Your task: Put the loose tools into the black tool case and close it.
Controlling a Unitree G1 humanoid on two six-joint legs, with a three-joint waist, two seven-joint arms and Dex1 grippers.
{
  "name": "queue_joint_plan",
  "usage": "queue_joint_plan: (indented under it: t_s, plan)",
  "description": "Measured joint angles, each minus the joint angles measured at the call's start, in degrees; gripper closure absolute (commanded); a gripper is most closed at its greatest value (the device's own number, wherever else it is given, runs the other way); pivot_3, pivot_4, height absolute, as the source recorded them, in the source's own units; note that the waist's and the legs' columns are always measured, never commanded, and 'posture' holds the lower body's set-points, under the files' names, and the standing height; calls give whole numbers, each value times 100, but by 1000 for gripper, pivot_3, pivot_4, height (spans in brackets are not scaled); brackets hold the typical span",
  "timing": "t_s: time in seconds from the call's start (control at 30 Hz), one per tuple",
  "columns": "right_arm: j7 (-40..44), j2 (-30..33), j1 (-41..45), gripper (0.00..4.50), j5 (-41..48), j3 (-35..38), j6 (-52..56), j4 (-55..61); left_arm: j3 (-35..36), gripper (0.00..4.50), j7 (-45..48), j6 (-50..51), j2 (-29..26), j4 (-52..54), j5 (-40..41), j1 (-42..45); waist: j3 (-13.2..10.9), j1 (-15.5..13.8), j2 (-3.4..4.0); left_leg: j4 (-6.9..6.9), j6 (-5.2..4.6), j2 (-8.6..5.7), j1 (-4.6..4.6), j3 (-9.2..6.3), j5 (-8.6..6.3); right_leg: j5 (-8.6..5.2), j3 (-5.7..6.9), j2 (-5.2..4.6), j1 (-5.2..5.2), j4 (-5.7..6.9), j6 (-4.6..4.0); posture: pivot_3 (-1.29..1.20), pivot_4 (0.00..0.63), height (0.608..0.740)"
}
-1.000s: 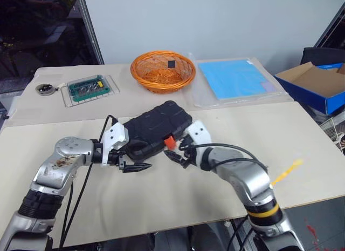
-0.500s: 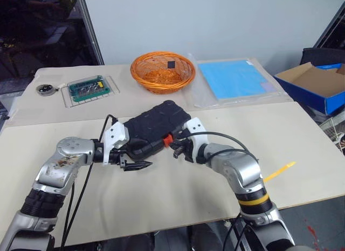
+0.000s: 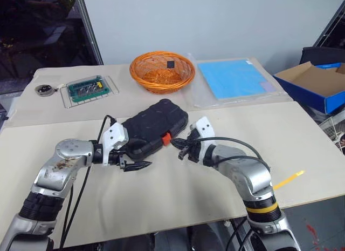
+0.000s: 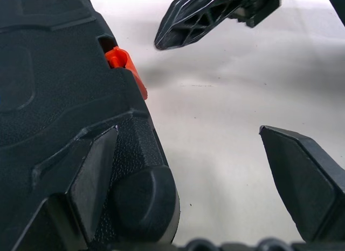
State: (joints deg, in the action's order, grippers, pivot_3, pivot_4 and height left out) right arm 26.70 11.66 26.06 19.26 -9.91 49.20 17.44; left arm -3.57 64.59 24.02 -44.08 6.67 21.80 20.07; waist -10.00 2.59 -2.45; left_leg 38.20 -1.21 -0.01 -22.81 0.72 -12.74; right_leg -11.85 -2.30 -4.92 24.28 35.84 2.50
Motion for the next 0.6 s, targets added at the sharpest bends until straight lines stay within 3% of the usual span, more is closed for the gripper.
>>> queue_joint_plan:
  t_s: [0.2, 0.33, 0.6]
  plan:
    - [-211, -348, 260, 4477, -458, -128, -1005, -952, -6, 0, -13, 0, 0, -22, 0, 1, 1, -4, 1, 0, 2, 1, 6, 1, 1, 2, 0, 2, -3, 2, -4, 0, 150, 740]
    - [-126, -322, 264, 4477, -797, -403, -1694, -1414, 6, 0, -13, 0, -13, 3, 3, -35, 7, 6, 4, -3, 2, -3, 8, 3, 1, 19, -3, -3, -5, 1, -34, 0, 150, 740]
    - [-60, -266, 265, 4477, -1449, -810, -2701, -1965, 28, 0, -109, 6, -14, 11, 1, -131, 26, 24, 14, -16, 2, 9, 60, 13, 1, -5, -5, 0, -36, 1, -6, 0, 150, 740]
